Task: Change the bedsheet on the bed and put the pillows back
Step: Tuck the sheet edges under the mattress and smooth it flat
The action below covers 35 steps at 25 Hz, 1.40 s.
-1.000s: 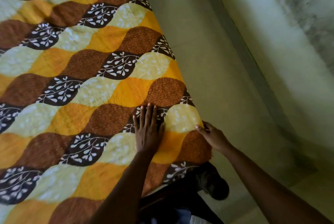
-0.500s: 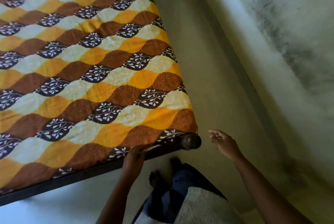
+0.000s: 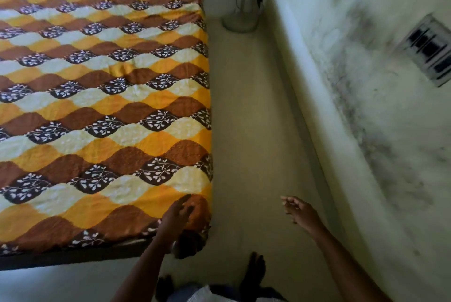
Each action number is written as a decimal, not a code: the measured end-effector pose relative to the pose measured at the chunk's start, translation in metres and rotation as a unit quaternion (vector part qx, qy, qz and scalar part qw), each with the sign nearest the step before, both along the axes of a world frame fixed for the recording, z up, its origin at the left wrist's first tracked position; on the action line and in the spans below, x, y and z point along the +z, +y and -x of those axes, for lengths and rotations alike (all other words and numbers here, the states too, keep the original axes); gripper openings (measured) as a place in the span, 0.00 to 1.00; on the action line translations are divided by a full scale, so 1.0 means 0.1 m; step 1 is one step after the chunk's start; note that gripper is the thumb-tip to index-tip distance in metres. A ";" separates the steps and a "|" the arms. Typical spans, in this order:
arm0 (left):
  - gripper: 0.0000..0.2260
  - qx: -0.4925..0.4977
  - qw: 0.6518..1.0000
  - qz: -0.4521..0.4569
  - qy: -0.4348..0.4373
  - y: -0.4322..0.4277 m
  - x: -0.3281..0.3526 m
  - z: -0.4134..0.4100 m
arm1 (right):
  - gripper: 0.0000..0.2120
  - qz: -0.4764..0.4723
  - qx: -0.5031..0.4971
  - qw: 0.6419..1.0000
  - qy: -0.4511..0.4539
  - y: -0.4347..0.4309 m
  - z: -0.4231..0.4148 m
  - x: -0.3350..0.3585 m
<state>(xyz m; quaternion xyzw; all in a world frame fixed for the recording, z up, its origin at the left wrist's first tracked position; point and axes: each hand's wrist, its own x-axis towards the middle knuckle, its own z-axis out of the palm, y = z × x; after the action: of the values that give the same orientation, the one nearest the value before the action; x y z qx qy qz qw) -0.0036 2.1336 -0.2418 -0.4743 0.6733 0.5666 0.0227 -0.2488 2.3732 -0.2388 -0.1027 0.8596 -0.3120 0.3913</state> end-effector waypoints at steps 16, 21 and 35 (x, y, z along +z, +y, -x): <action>0.18 0.165 0.984 -0.019 0.058 -1.60 0.14 2.58 | 0.11 0.056 0.136 0.989 0.012 -2.53 2.69 0.10; 0.19 0.241 0.968 -0.003 0.075 -2.78 0.23 3.44 | 0.06 0.065 0.157 0.985 0.015 -3.85 3.55 0.34; 0.26 0.419 0.900 0.071 -0.100 -5.25 -0.46 5.52 | 0.15 -0.006 0.507 0.858 0.084 -7.98 5.53 0.44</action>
<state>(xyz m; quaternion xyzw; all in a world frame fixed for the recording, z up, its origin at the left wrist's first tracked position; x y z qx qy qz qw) -0.5556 1.6088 -0.2882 -0.7669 0.4454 0.4242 -0.1833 -0.8017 1.5752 -0.1946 -0.5477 0.7200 -0.0550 0.4226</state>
